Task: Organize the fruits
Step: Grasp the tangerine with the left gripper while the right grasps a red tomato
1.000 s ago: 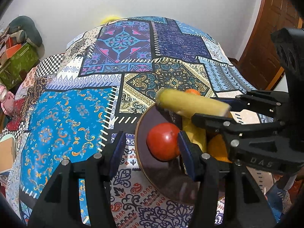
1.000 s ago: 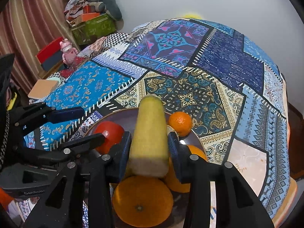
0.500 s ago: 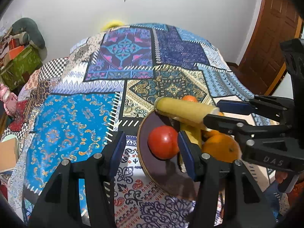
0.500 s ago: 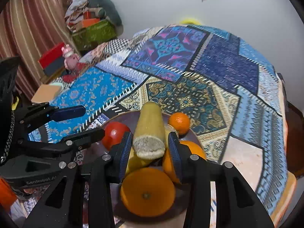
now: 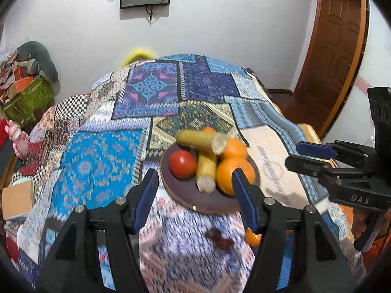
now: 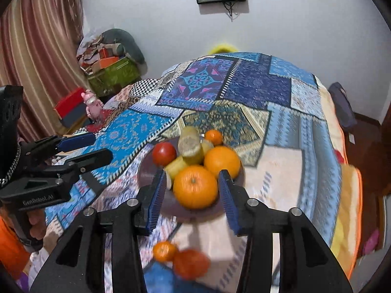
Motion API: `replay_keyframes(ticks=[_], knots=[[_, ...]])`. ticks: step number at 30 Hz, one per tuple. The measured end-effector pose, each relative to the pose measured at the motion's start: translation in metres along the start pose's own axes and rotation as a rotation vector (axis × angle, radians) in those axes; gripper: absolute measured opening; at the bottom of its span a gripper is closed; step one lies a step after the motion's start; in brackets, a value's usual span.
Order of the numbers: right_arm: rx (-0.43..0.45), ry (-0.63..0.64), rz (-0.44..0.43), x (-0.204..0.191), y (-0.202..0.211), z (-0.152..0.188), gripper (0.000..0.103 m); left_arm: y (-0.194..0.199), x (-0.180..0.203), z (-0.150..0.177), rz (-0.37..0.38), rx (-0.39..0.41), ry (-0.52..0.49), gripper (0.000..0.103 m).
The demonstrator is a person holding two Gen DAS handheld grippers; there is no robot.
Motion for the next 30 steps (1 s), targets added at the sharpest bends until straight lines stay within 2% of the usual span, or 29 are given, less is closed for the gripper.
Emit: replay_keyframes(ticks=[8,18,24,30], knots=[[-0.012,-0.066,0.0,0.004,0.026,0.047,0.044,0.018,0.02,0.046,0.026,-0.061,-0.004,0.062],[-0.088,-0.125,0.004,0.005,0.012,0.092,0.045,0.01,0.041,0.077,0.078,-0.126,0.001,0.063],[-0.145,-0.113,0.003,0.004,-0.015,0.096,0.045,-0.014,0.046,0.086,0.092,-0.188,-0.001,0.063],[-0.18,-0.106,-0.004,0.007,-0.039,0.09,0.045,-0.032,0.051,0.084,0.102,-0.211,-0.013,0.062]])
Point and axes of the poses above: each gripper's, at about its wrist camera, not at the fingertips, and y roughly against the way its jaws point, x to its right, z to its underside, the point moved 1 cm from there along -y, roughly the way its jaws point, and after that the axes turned 4 degrees about -x, right-handed, at the moved point
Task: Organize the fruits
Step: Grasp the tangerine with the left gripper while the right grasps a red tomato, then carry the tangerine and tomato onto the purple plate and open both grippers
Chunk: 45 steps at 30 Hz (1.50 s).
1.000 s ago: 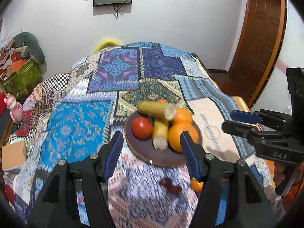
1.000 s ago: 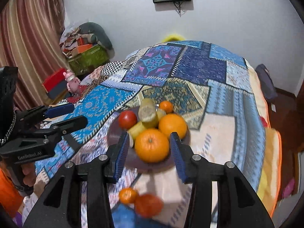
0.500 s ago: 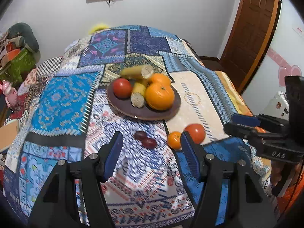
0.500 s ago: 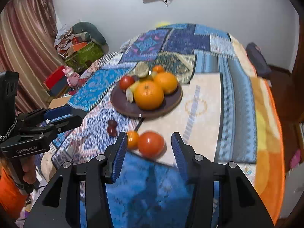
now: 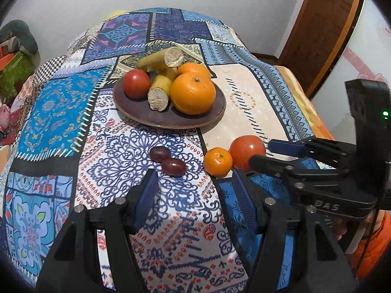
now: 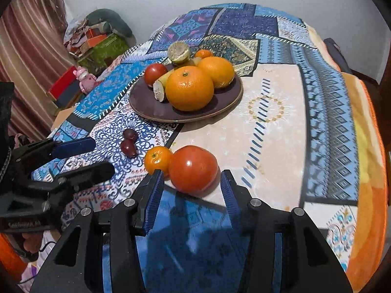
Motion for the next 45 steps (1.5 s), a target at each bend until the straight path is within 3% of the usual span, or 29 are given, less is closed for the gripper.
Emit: replay_keyframes(ticks=[9,14,19,26,30,37,45], knots=[[-0.017,-0.03,-0.066,0.009,-0.012,0.0,0.046,-0.013,0.003,-0.011,0.017,-0.016,-0.01,0.062],[0.026,-0.074,-0.039,0.025,0.006,0.008,0.045,-0.023,0.015,-0.017,0.023,-0.021,-0.034,0.062],[0.054,-0.124,-0.035,0.044,0.022,0.012,0.045,-0.038,0.03,-0.022,0.016,-0.041,-0.076,0.053],[0.079,-0.141,-0.022,0.053,0.033,0.016,0.045,-0.055,0.035,-0.023,-0.019,-0.071,-0.095,0.048],[0.086,-0.142,-0.025,0.053,0.034,0.014,0.045,-0.063,0.035,-0.018,-0.014,-0.105,-0.108,0.035],[0.098,-0.125,-0.03,0.048,0.034,0.006,0.045,-0.044,0.027,-0.022,0.003,-0.052,-0.081,0.035],[0.119,-0.091,-0.03,0.04,0.028,-0.02,0.045,-0.01,-0.013,-0.043,-0.031,0.042,-0.013,0.035]])
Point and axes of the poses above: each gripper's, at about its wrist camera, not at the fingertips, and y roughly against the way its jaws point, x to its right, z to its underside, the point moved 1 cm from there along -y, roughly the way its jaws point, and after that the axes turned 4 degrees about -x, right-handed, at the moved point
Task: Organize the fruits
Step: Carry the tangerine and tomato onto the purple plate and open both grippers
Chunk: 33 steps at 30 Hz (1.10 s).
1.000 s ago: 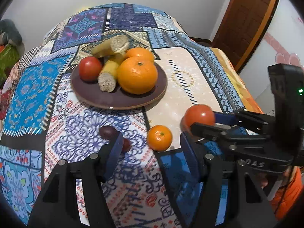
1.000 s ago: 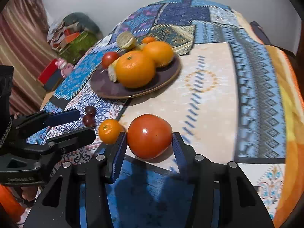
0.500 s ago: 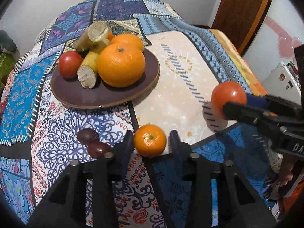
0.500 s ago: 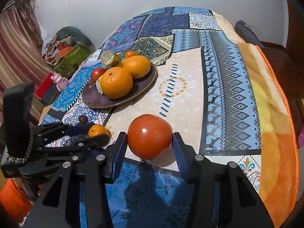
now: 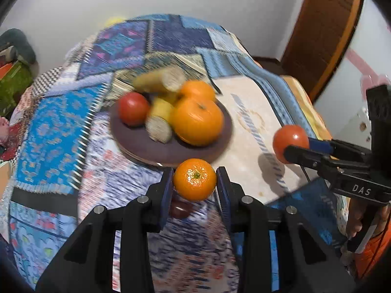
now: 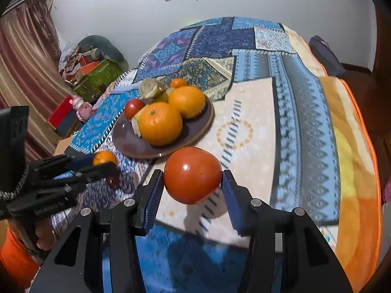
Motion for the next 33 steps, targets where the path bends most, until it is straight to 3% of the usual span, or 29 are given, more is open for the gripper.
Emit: replay_keyframes(ticks=[7,14,22,33], knots=[[0.017,0.032,0.015,-0.003,-0.017,-0.031,0.045,0.001,-0.047,-0.025,-0.058,0.029,0.068,0.035],[-0.007,0.048,0.041,-0.003,-0.047,-0.057,0.045,-0.026,-0.069,-0.039,-0.096,-0.001,0.078,0.035],[-0.076,0.089,0.066,0.003,-0.076,-0.063,0.045,-0.048,-0.07,-0.047,-0.083,-0.019,0.058,0.035],[-0.084,0.101,0.058,0.003,-0.082,-0.067,0.046,-0.061,-0.065,-0.049,-0.081,-0.028,0.039,0.035]])
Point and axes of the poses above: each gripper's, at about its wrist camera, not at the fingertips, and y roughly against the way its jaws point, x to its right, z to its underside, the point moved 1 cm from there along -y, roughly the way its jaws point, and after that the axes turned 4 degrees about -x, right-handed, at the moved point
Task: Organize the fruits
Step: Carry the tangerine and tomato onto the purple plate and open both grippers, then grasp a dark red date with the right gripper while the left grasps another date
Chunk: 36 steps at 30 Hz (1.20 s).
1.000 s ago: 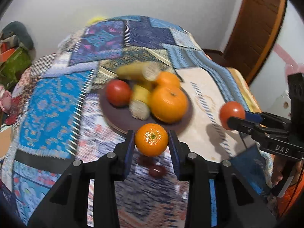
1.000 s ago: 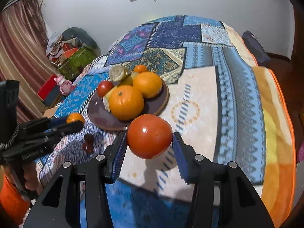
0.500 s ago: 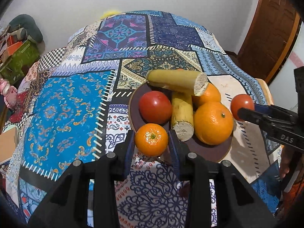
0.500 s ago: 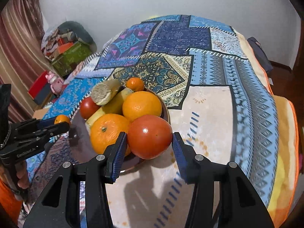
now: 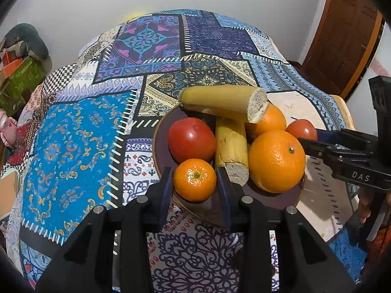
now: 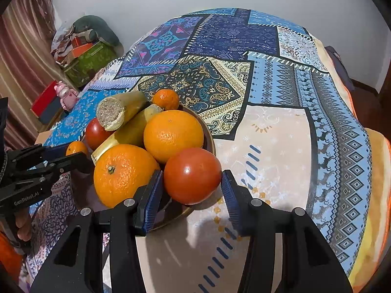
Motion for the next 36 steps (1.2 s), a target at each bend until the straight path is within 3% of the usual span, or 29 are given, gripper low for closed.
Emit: replay_keyframes(ticks=[11,18,27,36], knots=[[0.022,0.015,-0.004,-0.004,0.018,0.003,0.047,0.015,0.006,0.001,-0.008,0.023,-0.004,0.043],[0.077,0.008,-0.009,-0.013,0.053,0.011,0.047,0.051,0.008,0.01,-0.009,0.072,-0.009,0.043],[0.089,0.054,-0.044,-0.054,0.079,0.038,0.047,0.106,0.007,0.045,-0.001,0.121,0.008,0.048],[0.015,0.074,-0.068,-0.095,0.048,0.064,0.047,0.116,0.004,0.092,0.028,0.08,0.022,0.049]])
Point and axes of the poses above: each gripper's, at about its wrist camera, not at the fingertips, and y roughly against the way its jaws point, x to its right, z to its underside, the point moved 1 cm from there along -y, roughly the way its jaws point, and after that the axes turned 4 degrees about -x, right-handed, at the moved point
